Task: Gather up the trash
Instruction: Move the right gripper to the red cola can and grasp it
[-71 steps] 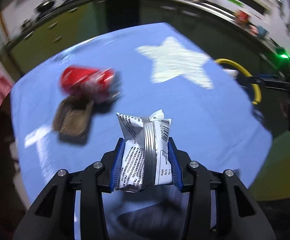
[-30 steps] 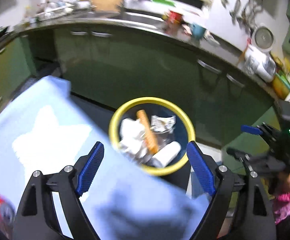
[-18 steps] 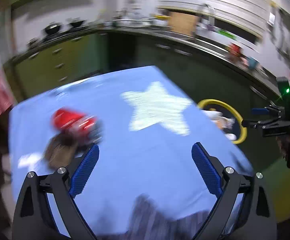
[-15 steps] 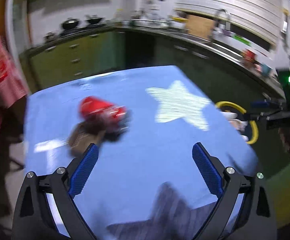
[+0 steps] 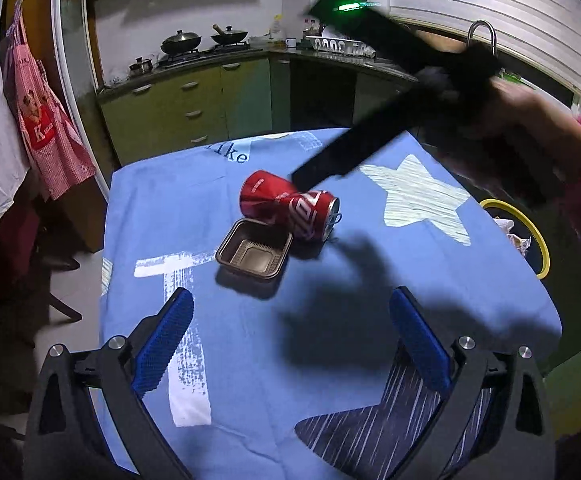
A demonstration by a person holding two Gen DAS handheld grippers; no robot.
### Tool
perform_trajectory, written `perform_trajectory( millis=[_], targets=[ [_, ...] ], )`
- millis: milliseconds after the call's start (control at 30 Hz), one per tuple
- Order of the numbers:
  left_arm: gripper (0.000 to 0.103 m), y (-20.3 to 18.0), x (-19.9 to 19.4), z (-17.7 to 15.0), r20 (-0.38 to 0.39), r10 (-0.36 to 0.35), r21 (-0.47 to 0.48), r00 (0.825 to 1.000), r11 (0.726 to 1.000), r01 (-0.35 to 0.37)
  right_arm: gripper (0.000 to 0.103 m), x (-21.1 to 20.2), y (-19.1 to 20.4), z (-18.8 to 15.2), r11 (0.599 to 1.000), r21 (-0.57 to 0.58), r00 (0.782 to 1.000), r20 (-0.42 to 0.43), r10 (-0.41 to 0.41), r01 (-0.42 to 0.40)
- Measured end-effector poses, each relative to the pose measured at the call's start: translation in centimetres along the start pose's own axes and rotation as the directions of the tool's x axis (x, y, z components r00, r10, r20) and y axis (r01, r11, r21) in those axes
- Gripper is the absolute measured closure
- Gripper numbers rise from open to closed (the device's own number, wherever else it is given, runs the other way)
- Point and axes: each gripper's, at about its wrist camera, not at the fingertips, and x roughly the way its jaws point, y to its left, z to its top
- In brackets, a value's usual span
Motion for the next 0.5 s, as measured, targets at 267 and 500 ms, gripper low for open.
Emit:
perform_trajectory(
  millis=[267, 500],
  targets=[
    [0.006, 2.0, 0.8, -0.4, -0.017, -0.005, -0.042, 1.000, 0.999, 0.004, 0.016, 4.6, -1.1, 1.8, 0.999, -0.016, 0.990, -0.135, -0.046, 0.045],
    [0.006, 3.1, 1.6, -0.8, -0.027, -0.007, -0.071, 1.000, 0.997, 0.005, 0.016, 6.9, -2.8, 2.3, 1.000, 0.022, 0.983, -0.181, 0.004, 0.000]
  ],
)
